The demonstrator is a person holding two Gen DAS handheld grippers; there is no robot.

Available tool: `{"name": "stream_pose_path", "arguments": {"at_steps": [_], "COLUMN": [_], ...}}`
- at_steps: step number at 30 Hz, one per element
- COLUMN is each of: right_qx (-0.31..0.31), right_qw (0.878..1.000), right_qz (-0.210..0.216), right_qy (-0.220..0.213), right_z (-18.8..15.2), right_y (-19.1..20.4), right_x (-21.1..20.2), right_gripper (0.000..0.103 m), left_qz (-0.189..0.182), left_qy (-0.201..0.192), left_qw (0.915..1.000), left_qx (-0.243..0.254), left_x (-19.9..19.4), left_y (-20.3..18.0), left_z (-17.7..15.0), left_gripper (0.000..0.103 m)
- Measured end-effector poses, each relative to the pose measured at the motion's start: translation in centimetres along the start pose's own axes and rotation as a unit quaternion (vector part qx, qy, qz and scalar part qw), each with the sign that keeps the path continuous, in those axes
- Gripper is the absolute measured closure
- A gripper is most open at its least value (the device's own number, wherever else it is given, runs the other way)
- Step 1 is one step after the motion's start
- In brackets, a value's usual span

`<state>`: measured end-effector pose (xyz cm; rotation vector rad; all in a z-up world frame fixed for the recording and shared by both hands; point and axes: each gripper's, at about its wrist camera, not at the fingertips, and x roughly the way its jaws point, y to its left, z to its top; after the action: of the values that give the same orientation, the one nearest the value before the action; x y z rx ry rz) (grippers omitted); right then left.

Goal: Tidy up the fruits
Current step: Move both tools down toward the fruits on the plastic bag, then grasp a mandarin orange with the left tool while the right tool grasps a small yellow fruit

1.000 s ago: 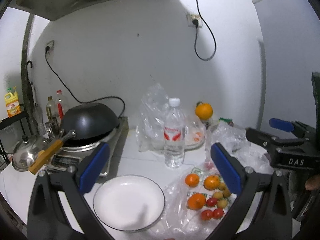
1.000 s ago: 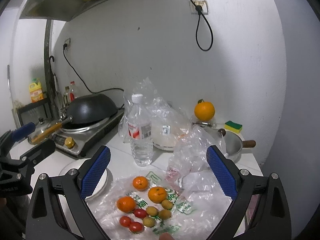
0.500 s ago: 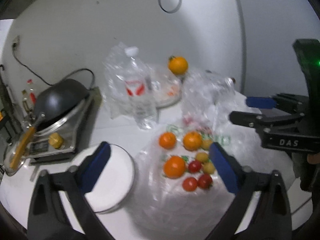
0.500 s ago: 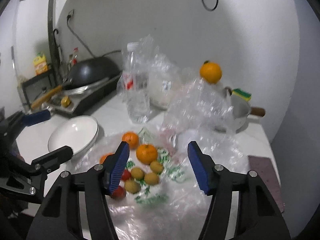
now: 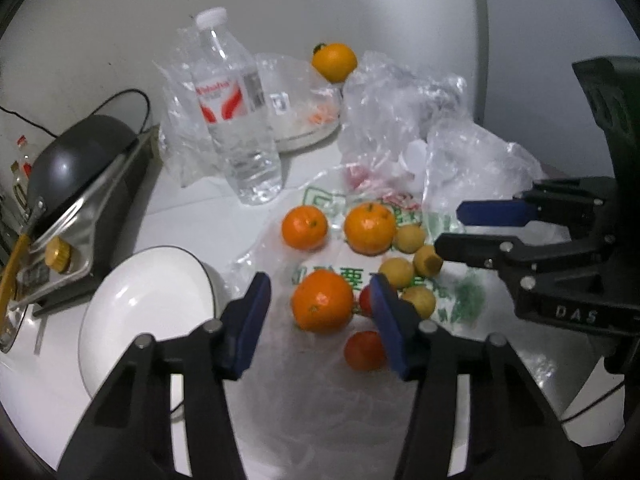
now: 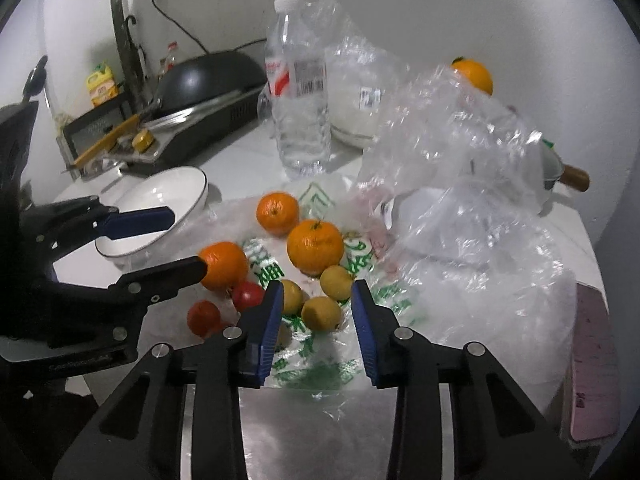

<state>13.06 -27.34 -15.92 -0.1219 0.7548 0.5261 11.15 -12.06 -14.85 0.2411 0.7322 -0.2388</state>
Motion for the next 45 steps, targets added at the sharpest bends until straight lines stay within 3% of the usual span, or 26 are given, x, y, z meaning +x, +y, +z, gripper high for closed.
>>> {"name": "stream_pose_path", "arguments": {"at_steps": [5, 18, 23, 40, 45], "right_qx": [0.002, 0.0, -0.003, -0.001, -0.001], "right_qw": [1.0, 0.998, 0.997, 0.999, 0.999], "right_qz": [0.018, 0.034, 0.032, 0.019, 0.016], "right_qy": [0.015, 0.053, 0.064, 0.038, 0.029], "right_z": [0.0, 0.1, 0.1, 0.7, 1.1], "right_y": [-0.6, -1.0, -1.0, -0.7, -0.7], "right_x": [1.4, 3.3, 3.7, 2.6, 2.2], "right_gripper": [0.077, 0.077, 0.077, 0.076, 0.076], "left_qz": [-0.019, -0.035, -0.024, -0.048, -0.047], "left_qy": [0.006, 0.037, 0.046, 0.056, 0.078], "left_qw": [0.9998, 0.9985, 0.9982, 0.9958, 0.995], "left_qx": [-0.002, -0.02, -0.031, -0.054, -0.043], "left_x": [1.3, 3.8, 4.3, 5.1, 6.2], "left_y": [0.0, 0.5, 1.2, 2.1, 1.5], "left_z": [0.1, 0.4, 0.6, 0.5, -0.2], "left_gripper": [0.05, 0.051, 0.052, 0.051, 0.052]}}
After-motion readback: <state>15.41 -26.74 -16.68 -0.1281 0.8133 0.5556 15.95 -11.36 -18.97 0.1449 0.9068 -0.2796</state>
